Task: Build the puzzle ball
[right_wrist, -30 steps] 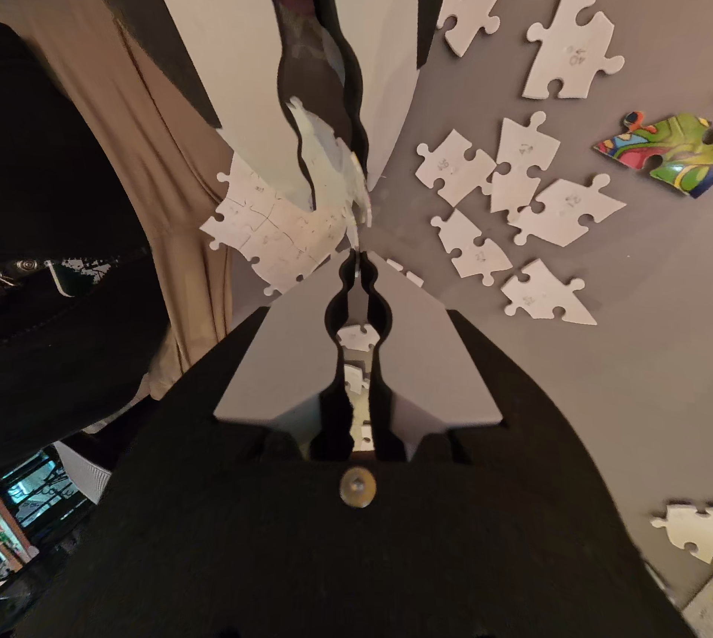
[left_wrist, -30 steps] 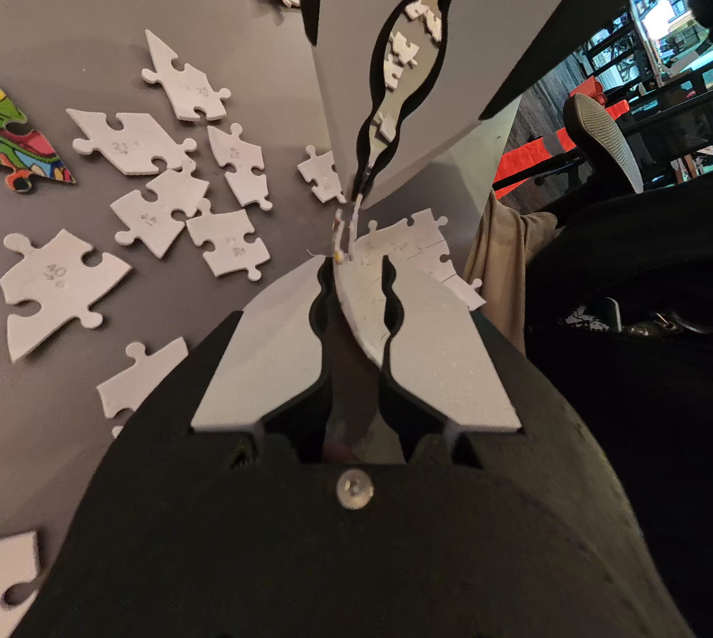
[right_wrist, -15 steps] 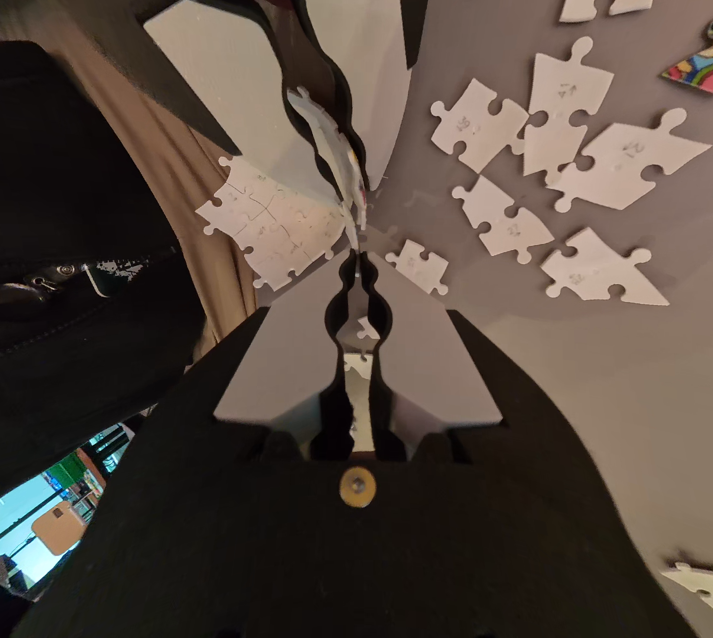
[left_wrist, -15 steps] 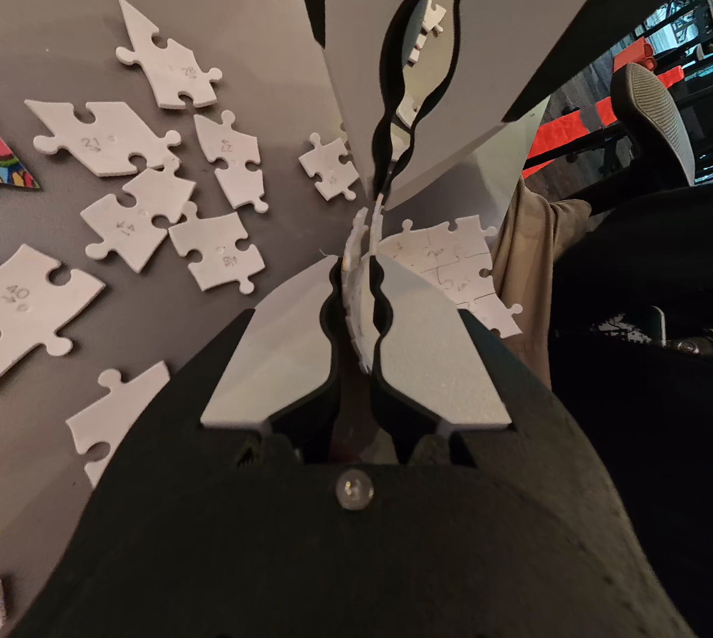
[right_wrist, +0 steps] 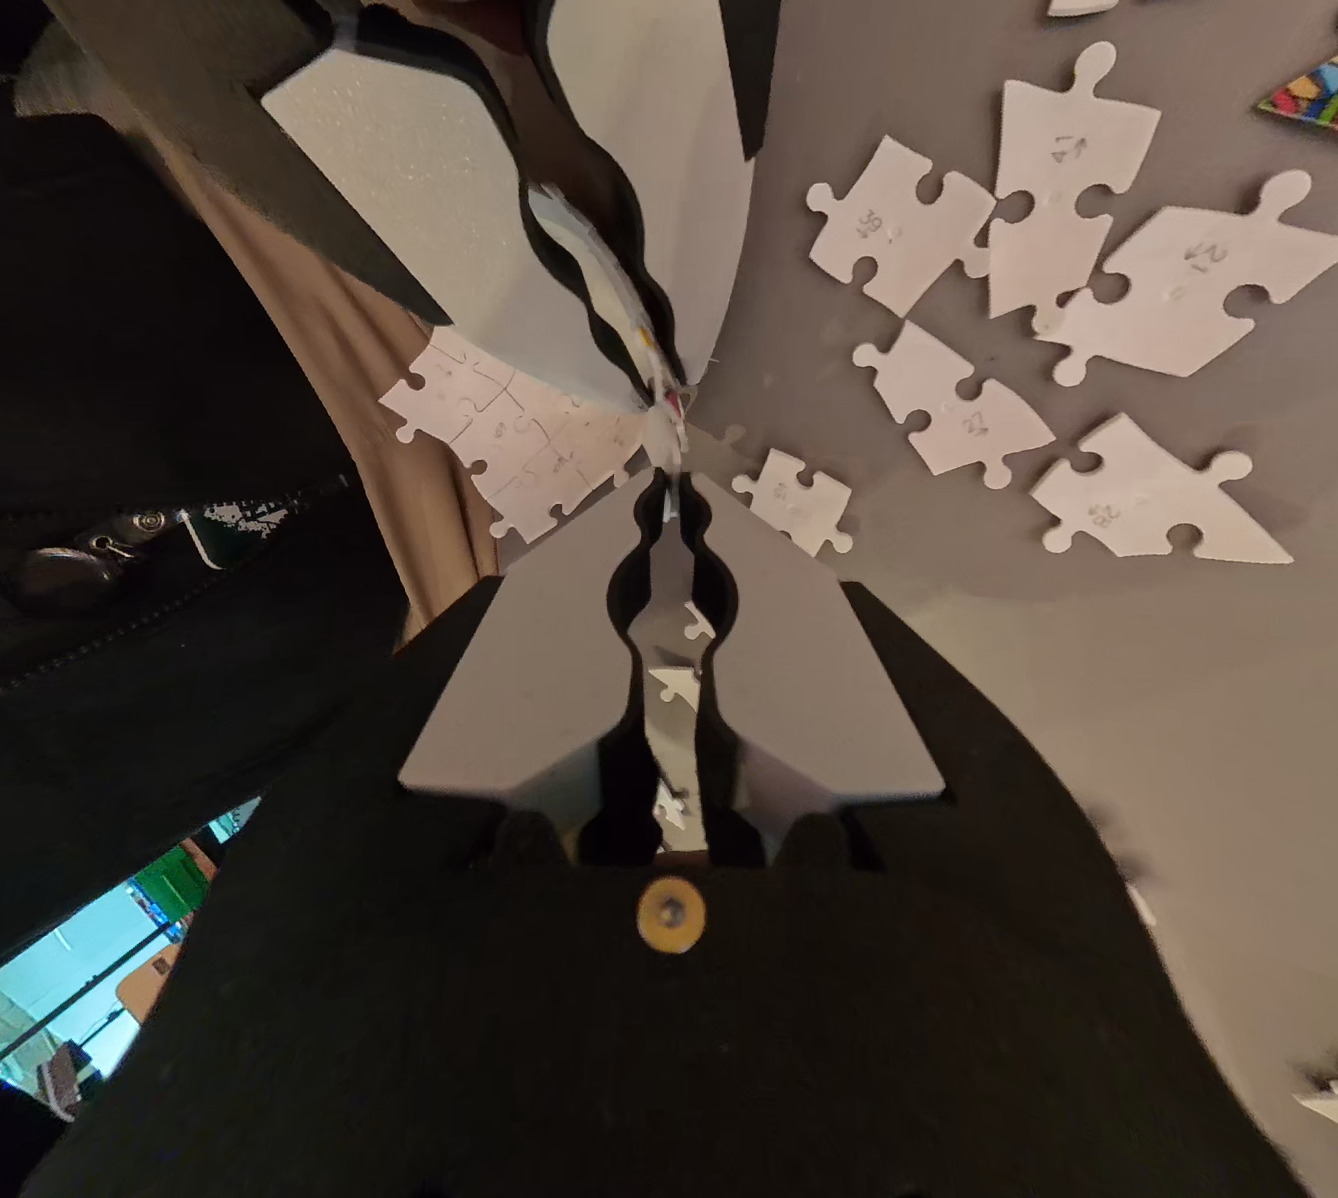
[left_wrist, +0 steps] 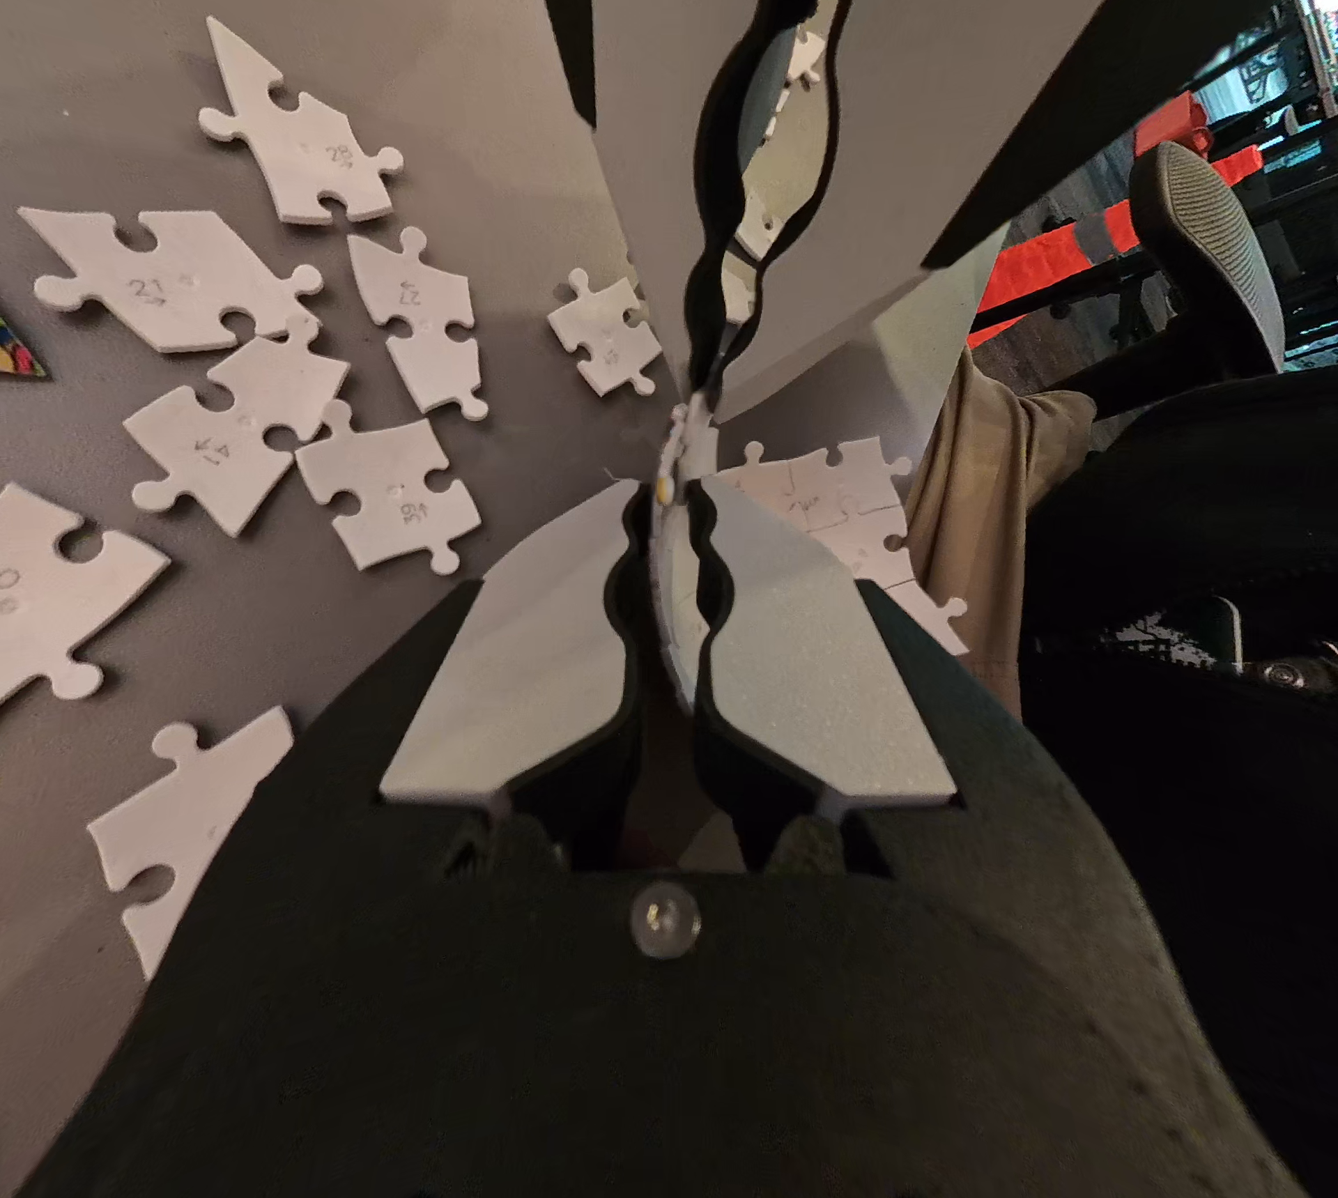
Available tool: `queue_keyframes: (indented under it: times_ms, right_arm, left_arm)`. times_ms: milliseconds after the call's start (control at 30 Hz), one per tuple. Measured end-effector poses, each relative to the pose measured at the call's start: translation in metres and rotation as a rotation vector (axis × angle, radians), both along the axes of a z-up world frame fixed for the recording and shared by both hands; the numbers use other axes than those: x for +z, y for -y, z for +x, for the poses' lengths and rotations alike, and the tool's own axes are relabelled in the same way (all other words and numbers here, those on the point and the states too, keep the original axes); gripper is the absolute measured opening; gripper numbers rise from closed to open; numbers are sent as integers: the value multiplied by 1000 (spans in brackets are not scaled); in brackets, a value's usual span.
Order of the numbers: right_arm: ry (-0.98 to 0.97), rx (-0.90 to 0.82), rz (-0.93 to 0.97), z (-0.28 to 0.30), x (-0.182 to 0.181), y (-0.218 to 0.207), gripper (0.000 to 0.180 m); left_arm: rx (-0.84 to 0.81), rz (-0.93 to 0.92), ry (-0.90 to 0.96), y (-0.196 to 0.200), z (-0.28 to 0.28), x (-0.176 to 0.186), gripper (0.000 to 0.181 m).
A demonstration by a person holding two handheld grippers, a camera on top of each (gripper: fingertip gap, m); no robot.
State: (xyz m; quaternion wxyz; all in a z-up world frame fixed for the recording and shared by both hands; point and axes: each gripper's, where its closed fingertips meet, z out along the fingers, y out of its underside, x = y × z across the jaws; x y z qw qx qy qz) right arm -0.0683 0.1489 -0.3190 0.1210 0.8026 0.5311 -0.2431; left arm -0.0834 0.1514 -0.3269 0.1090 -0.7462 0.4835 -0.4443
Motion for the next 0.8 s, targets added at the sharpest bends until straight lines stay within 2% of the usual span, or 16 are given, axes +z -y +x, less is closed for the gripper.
queue_keyframes:
  times_ms: [233, 433, 700, 800]
  right_arm:
    - [-77, -57, -34, -3, -2, 5, 12]
    - [-142, -123, -85, -8, -9, 14, 0]
    - [-152, -136, -96, -6, -9, 18, 0]
    - [-130, -118, -101, -6, -8, 20, 0]
  left_arm:
    - [-3, -19, 25, 1, 0, 2, 8]
    - [-16, -27, 40, 3, -1, 4, 8]
    - [-59, -37, 7, 10, -7, 0, 21]
    - [-80, -27, -22, 14, -8, -4, 16]
